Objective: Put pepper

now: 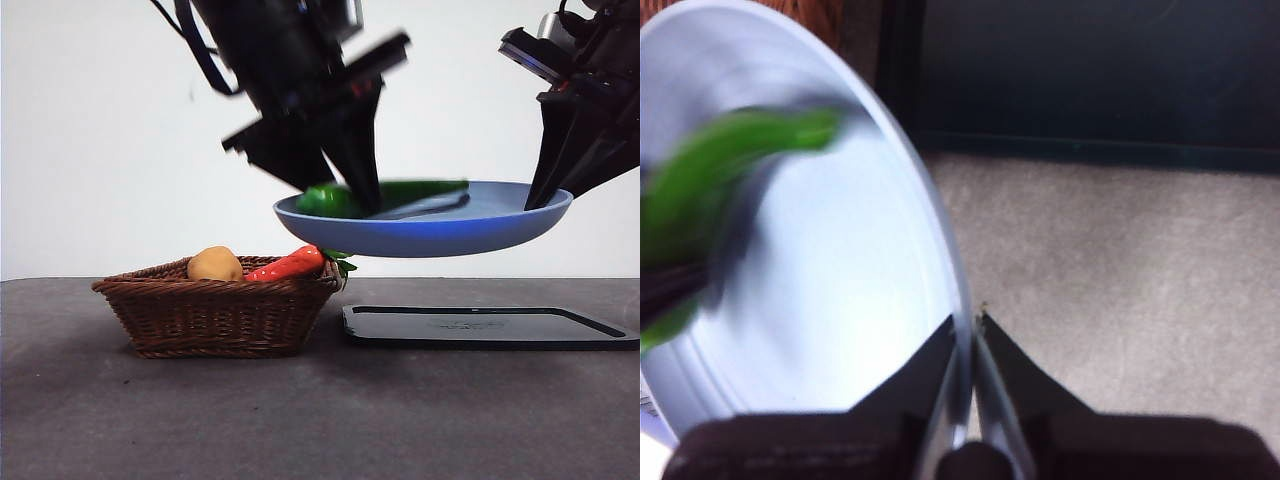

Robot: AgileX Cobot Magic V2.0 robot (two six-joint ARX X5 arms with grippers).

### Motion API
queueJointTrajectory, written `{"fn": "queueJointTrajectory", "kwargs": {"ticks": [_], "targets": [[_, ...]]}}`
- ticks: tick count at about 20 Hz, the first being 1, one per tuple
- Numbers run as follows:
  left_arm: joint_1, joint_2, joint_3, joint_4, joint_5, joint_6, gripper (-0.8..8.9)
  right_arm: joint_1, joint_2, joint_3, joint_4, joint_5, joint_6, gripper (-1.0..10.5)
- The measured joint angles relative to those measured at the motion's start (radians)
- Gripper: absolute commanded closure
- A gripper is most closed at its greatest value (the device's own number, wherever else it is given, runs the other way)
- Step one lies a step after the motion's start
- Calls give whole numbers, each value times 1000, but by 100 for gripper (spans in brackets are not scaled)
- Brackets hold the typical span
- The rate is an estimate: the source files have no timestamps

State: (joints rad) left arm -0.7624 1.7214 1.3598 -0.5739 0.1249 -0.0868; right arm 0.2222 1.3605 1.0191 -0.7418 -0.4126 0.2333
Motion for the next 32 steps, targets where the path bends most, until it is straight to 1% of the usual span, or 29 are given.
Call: {"fn": "queueJointTrajectory", "kwargs": {"ticks": [3,4,6,7,13,17,20,24,26,28,32], "targets": [[0,12,0,12,-2,0,657,-2,0,0,-2,2,3,941],[0,11,0,14,-2,0,635,-2,0,0,-2,3,3,941],[0,11,0,14,-2,0,563,-2,0,0,-2,2,3,941],[0,11,0,14,-2,0,546,-2,0,0,-2,2,3,941],[-1,-5,0,8,2,0,540,-2,0,0,-2,0,3,941],[-1,-117,0,-20,2,0,540,-9,0,0,4,1,3,941],[-1,-207,0,-51,2,0,540,-53,0,0,37,1,7,941],[-1,-329,0,-85,2,0,540,-166,26,0,105,2,22,941],[-1,-383,0,-92,2,0,540,-216,87,0,152,4,34,941],[-1,-423,0,-105,2,0,542,-246,159,0,216,3,49,941],[-1,-475,0,-125,2,0,542,-269,311,1,354,1,91,941]]}}
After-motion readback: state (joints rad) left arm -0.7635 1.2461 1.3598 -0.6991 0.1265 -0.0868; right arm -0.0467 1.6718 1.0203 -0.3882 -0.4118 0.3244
